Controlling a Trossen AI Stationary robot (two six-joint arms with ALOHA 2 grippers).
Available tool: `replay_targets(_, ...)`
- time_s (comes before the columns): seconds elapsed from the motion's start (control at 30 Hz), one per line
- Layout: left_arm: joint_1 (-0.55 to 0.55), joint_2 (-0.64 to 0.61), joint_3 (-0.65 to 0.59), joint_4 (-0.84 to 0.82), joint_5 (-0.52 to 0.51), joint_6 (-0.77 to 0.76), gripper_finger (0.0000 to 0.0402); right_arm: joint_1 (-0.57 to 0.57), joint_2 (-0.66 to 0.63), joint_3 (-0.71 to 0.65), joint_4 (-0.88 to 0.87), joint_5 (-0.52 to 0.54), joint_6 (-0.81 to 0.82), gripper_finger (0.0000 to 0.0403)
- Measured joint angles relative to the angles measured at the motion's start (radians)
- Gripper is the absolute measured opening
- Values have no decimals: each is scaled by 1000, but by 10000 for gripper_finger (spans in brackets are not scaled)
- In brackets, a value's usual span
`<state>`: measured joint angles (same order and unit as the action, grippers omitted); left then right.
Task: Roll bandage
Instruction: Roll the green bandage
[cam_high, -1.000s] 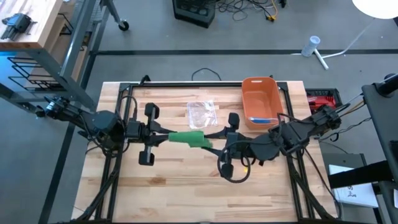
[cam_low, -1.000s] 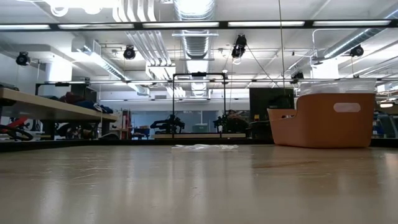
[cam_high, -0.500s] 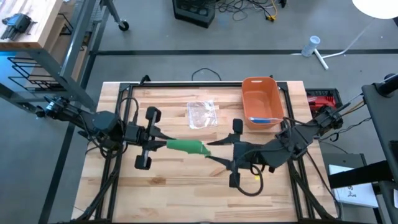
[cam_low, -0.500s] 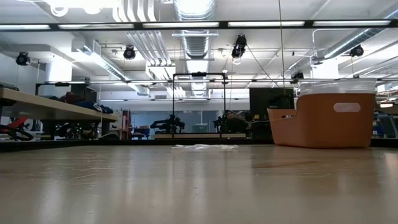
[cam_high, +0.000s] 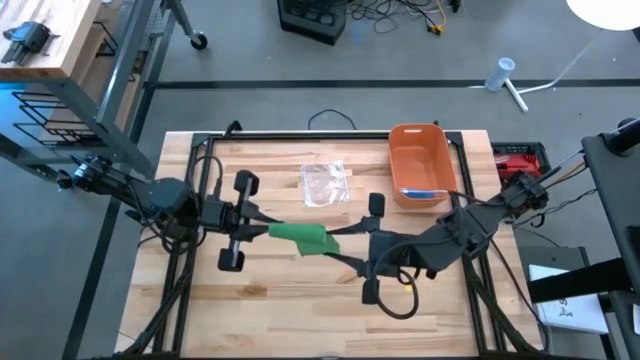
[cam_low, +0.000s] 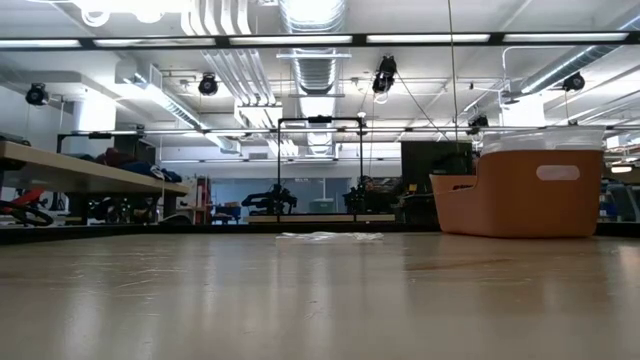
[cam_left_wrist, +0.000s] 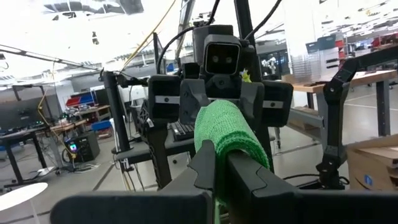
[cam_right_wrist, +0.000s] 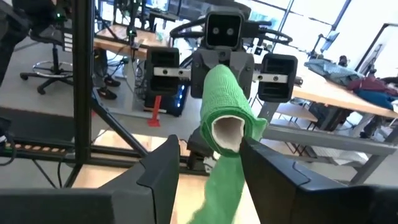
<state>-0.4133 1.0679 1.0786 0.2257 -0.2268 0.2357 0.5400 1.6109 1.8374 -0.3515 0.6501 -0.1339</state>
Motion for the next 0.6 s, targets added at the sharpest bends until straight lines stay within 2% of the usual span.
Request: replay_targets(0.6,1,-7,-2,-7,-29,19,2,10,-4,1,32,4,-53,166)
